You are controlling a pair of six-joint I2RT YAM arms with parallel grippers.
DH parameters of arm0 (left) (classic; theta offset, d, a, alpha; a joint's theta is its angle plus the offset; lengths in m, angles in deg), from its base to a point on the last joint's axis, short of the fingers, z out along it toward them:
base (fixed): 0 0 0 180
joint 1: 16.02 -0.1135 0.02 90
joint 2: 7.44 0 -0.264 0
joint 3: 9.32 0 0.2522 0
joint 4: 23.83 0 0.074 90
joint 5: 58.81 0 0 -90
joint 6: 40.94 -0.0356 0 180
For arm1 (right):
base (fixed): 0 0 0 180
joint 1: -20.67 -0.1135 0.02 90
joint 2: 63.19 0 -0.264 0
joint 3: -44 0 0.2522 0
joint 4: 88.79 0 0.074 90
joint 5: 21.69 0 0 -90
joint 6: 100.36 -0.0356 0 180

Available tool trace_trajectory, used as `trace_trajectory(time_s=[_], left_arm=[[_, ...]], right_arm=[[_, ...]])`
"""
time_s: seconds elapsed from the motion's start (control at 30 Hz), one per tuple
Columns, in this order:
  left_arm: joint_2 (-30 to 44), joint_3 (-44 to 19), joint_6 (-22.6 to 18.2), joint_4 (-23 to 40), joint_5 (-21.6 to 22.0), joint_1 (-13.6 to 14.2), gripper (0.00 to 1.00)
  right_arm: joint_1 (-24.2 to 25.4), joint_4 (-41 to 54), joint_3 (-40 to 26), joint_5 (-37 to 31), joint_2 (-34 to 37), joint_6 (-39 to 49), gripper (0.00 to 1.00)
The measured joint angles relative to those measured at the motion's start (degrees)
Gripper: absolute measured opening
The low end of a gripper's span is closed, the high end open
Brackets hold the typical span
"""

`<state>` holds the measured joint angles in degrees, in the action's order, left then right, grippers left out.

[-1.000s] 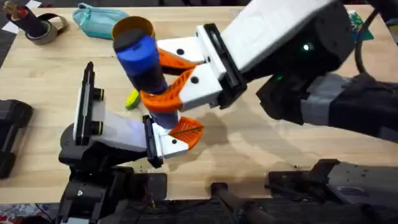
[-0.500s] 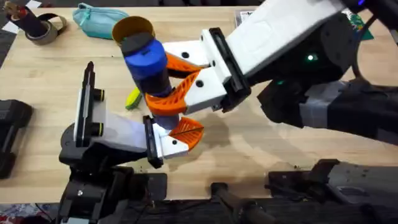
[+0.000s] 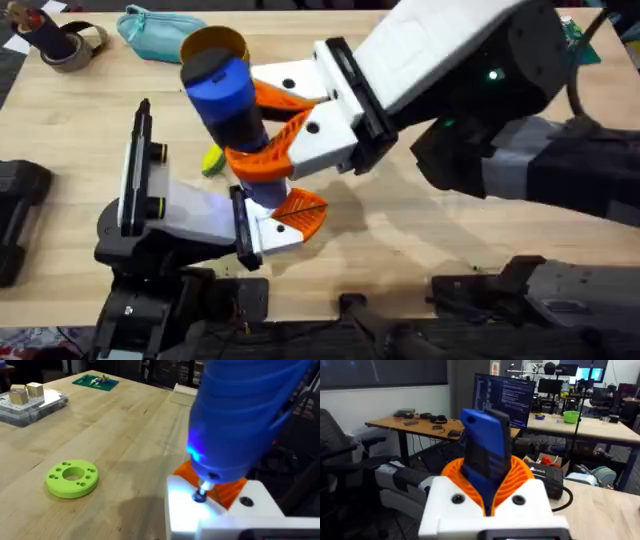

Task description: Pick up the gripper from the table and insert it into the empty holder that is missing its gripper. Then pick up a screw, insert it into the mounting hole, and use the screwdriver to tighten it. Finally, clean up the table by picking up the vegetable and placing it into the bucket.

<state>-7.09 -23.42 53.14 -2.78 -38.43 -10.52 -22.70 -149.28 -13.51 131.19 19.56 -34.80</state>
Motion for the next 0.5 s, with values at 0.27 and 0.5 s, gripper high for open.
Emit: trace_trajectory(time_s=[0.27, 0.5], left_arm=[[-0.1, 0.0, -0.2, 0.0, 0.1, 0.0, 0.016], [-0.1, 0.0, -0.2, -0.2, 0.8, 0.0, 0.017]], right_arm=[[0.0, 0.6, -1.4, 1.3, 0.3, -0.4, 0.045], [0.0, 1.7, -4.3, 3.5, 0.5, -1.7, 0.045]])
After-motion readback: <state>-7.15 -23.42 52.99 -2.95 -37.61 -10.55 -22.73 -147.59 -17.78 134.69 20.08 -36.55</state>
